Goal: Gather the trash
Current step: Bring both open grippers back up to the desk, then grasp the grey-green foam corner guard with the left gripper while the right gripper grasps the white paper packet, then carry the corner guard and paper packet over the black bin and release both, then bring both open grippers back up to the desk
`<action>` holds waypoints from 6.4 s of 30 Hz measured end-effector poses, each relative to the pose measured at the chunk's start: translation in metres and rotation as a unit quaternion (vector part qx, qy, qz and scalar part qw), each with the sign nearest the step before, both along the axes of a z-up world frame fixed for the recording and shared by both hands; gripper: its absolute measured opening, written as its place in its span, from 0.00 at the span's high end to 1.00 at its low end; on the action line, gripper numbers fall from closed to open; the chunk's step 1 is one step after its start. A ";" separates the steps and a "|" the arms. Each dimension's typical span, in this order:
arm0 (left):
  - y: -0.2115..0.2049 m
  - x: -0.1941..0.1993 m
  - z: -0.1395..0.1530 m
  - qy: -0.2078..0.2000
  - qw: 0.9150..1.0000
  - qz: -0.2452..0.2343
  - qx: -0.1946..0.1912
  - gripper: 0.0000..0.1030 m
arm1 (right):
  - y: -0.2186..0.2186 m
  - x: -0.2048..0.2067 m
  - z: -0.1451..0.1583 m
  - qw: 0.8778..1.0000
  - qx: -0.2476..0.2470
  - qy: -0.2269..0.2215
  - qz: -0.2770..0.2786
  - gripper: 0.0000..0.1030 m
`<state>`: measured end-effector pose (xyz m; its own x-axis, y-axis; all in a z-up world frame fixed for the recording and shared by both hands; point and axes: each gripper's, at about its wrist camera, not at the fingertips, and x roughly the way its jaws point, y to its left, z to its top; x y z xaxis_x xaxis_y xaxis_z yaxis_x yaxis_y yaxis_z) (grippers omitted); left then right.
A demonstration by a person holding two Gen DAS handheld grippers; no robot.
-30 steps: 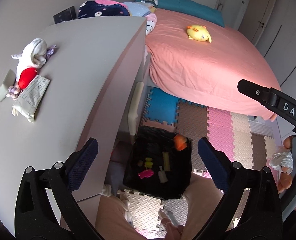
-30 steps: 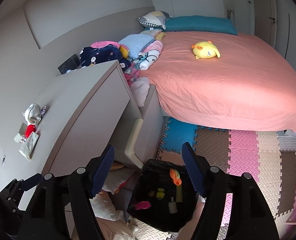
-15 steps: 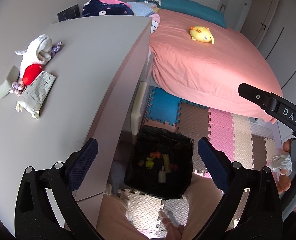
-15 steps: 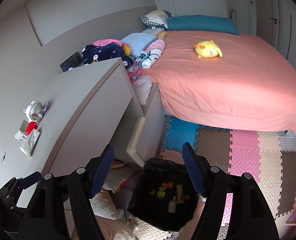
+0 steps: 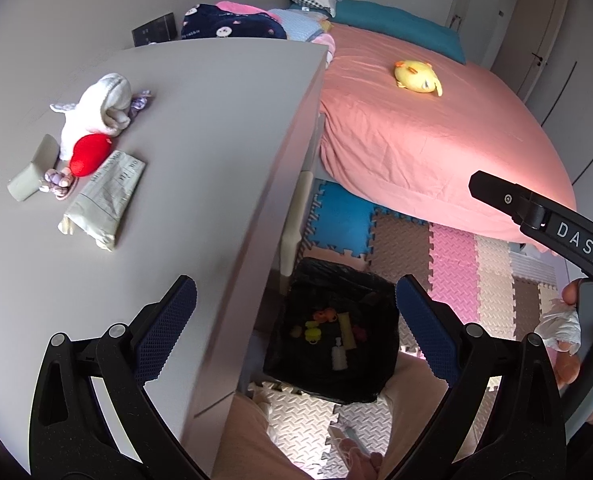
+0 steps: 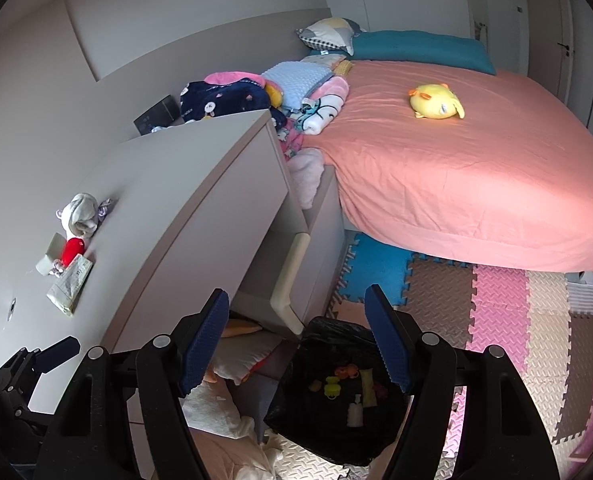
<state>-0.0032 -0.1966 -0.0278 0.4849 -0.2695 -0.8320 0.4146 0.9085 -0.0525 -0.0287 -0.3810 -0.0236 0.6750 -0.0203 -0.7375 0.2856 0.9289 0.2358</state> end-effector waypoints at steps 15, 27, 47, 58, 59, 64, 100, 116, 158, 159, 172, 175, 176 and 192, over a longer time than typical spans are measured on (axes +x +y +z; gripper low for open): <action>0.060 0.030 0.020 -0.012 0.999 0.049 0.003 0.06 | 0.056 0.041 0.013 0.999 -0.003 -0.004 0.047 0.31; 0.119 0.049 0.026 -0.017 0.996 0.089 0.007 0.06 | 0.106 0.068 0.014 0.997 -0.013 0.002 0.075 0.28; 0.199 0.081 0.032 -0.030 0.991 0.129 0.017 0.06 | 0.200 0.094 0.008 0.987 -0.015 0.014 0.157 0.28; 0.219 0.113 0.031 -0.028 0.990 0.139 0.004 0.06 | 0.244 0.109 0.000 0.985 -0.004 0.017 0.170 0.28; 0.220 0.117 0.029 -0.026 0.990 0.140 0.003 0.06 | 0.246 0.112 -0.002 0.986 -0.002 0.019 0.168 0.28; 0.224 0.136 0.020 -0.013 0.989 0.146 0.004 0.06 | 0.250 0.122 -0.010 0.988 -0.001 0.021 0.152 0.28; 0.230 0.157 0.010 -0.046 0.988 0.145 0.039 0.42 | 0.232 0.120 -0.002 0.987 0.002 -0.006 0.161 0.74; 0.206 0.102 0.034 -0.064 0.986 0.146 0.051 0.42 | 0.204 0.084 0.018 0.985 0.019 -0.032 0.166 0.74; -0.003 0.019 0.017 -0.055 0.998 -0.018 0.035 0.42 | 0.040 -0.020 0.019 0.998 0.015 -0.049 0.039 0.74; -0.006 0.017 0.016 -0.054 0.998 -0.023 0.036 0.42 | 0.036 -0.022 0.019 0.998 0.013 -0.049 0.037 0.74; -0.044 0.000 -0.006 -0.025 0.993 -0.100 0.059 0.22 | -0.002 -0.029 0.012 0.999 0.019 -0.026 0.001 0.45; -0.046 -0.003 -0.008 -0.044 0.991 -0.101 0.081 0.06 | -0.007 -0.026 0.012 1.000 0.014 -0.024 -0.013 0.31; -0.047 -0.003 -0.009 -0.045 0.990 -0.104 0.086 0.06 | -0.008 -0.025 0.012 1.000 0.012 -0.023 -0.016 0.31; -0.028 0.005 -0.007 -0.039 0.994 -0.073 0.076 0.06 | -0.010 -0.022 0.006 0.999 0.016 -0.019 -0.027 0.31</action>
<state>0.0018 -0.2246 -0.0346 0.5148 -0.2162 -0.8296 0.5403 0.8331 0.1181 -0.0502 -0.3911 -0.0174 0.7016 -0.0336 -0.7118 0.3252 0.9039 0.2779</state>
